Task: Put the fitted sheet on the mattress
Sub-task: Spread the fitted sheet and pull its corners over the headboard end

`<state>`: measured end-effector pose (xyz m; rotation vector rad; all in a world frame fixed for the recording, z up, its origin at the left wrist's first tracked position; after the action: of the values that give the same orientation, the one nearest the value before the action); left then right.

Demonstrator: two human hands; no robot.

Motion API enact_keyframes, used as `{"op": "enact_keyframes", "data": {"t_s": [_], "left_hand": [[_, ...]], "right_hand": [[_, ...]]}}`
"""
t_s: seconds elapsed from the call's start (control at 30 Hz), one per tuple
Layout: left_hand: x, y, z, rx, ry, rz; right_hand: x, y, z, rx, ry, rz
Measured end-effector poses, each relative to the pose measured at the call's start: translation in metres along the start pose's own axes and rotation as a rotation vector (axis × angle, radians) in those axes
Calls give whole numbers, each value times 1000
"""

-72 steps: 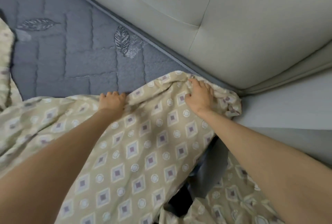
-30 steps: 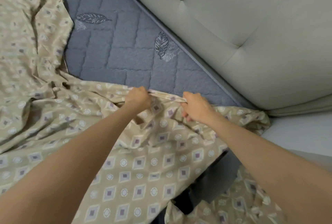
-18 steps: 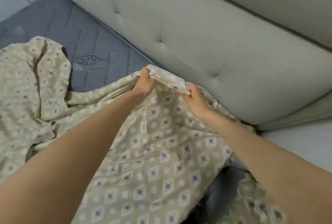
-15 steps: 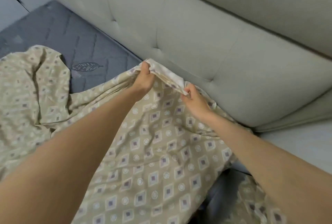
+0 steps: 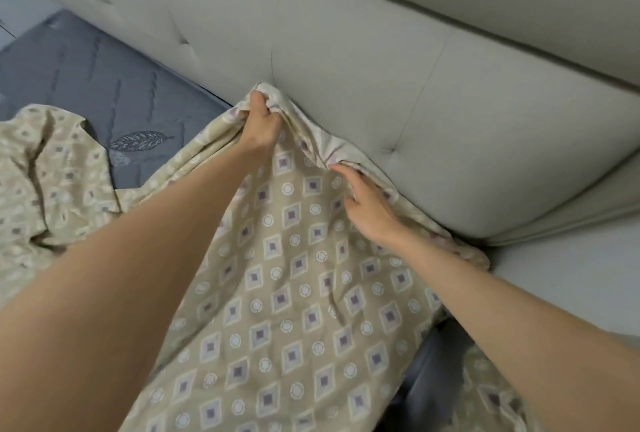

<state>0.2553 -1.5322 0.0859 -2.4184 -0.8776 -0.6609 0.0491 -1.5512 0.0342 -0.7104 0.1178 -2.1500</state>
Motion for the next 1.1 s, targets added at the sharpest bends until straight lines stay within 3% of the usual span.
{"op": "enact_keyframes", "data": {"t_s": [0.17, 0.33, 0.47, 0.53, 0.73, 0.87, 0.97, 1.1], "left_hand": [[-24, -7, 31, 11, 62, 31], [-62, -36, 79, -87, 233, 74], [-114, -55, 123, -116, 589, 262], [-137, -62, 133, -139, 655, 354], [-169, -51, 147, -131, 779, 322], [-176, -39, 150, -158, 842, 313], [-176, -30, 150, -196, 929, 359], [-177, -28, 149, -256, 966, 321]], "right_hand": [[-18, -12, -41, -15, -191, 41], [-17, -24, -96, -161, -363, -58], [-4, -34, -138, -293, -417, -149], [4, -35, -151, -335, -426, -188], [18, -28, -182, -497, -508, -171], [20, -27, -185, -398, -585, -280], [26, -28, -186, -399, -508, -417], [21, -33, -179, -472, -158, -580]]}}
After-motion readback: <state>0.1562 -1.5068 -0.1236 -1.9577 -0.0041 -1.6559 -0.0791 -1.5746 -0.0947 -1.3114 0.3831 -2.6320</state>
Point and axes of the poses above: each hand's wrist, its own y-axis towards the middle knuckle, its own x-axis out of the back of the hand, z = x × y, the point moved 4 cm from there along y, towards the middle knuckle, and after that the axes turned 8 degrees about y, right-handed, at the moved point
